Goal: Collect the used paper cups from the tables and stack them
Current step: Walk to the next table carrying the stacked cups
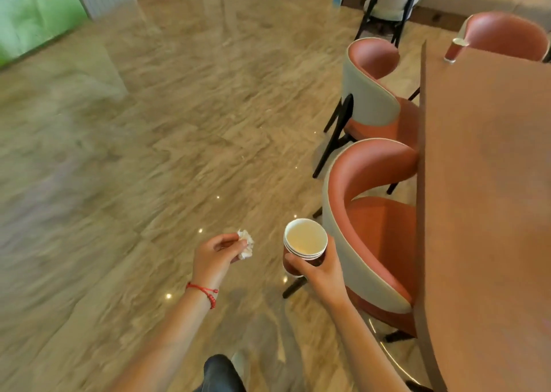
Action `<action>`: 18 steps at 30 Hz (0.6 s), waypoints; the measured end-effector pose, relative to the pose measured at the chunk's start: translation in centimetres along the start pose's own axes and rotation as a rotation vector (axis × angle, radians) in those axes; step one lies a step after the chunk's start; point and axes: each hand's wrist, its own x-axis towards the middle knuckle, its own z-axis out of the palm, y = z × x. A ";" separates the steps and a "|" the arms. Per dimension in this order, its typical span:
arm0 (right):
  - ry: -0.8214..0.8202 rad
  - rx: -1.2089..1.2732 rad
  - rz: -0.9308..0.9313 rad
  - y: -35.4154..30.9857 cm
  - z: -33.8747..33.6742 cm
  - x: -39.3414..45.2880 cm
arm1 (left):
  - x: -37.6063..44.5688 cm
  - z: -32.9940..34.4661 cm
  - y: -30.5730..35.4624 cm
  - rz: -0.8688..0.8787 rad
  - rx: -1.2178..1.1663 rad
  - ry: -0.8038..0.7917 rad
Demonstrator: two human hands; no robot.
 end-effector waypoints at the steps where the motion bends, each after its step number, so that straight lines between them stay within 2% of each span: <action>1: -0.001 0.004 -0.001 -0.4 1.1 1.4 | 1.5 -0.6 0.8 0.004 0.002 0.000; 8: 0.009 -0.034 0.011 -2.2 4.9 10.4 | 10.9 -0.6 4.3 -0.021 0.029 -0.003; 18: 0.025 -0.031 -0.015 -5.1 4.5 27.4 | 25.4 6.3 10.3 0.003 0.048 0.006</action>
